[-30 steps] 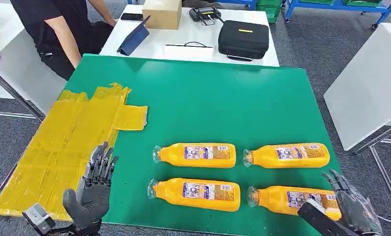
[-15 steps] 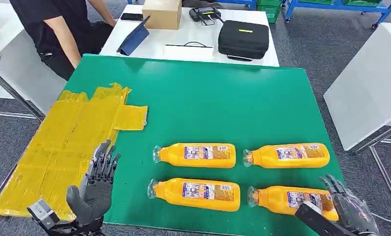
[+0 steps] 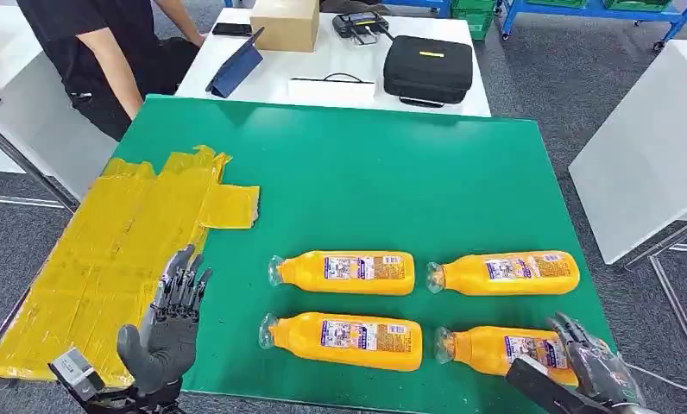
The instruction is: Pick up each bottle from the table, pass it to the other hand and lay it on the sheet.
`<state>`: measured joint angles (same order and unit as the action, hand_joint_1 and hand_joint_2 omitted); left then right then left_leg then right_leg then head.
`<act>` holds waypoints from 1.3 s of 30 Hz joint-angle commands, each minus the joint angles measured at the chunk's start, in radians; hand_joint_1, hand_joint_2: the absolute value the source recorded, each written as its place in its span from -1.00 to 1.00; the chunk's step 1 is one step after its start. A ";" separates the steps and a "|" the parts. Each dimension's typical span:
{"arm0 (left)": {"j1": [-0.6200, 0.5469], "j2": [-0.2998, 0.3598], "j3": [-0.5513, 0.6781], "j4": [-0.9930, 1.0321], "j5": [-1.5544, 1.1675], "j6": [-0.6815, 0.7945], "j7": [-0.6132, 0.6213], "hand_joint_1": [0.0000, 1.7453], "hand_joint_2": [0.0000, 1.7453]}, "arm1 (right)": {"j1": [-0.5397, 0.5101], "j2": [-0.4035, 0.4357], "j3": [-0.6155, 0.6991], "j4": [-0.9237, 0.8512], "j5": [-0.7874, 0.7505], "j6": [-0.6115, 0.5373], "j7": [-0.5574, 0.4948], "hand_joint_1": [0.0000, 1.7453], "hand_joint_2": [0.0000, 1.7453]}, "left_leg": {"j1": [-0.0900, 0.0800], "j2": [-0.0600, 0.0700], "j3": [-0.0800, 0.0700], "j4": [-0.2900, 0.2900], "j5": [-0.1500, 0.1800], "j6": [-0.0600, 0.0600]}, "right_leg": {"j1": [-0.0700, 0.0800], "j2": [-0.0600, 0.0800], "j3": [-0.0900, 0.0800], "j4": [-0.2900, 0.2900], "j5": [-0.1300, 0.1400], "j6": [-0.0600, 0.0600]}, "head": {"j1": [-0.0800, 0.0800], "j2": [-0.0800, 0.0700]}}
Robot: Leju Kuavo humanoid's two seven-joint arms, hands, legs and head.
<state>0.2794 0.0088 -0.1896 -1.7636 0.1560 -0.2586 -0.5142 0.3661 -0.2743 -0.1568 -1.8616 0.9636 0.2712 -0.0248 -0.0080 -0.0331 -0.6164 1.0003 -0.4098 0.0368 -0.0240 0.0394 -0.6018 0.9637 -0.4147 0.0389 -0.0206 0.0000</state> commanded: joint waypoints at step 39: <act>0.025 -0.095 0.156 -0.021 -0.016 -0.003 0.050 -1.00 -1.00 | -0.265 -0.040 0.223 0.313 0.096 0.083 0.049 1.00 1.00 | 0.001 0.014 0.013 -0.001 -0.001 -0.003 | 0.002 0.010 0.009 -0.003 0.005 -0.004 | 0.000 0.000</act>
<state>0.2838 -0.0462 -0.1041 -1.7769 0.1556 -0.2464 -0.4749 0.1351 -0.4143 0.0957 -1.5968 1.1997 0.3750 0.0980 -0.0079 -0.0211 -0.6042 0.9999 -0.4115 0.0362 -0.0231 0.0514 -0.5932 0.9622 -0.4108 0.0371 -0.0202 0.0000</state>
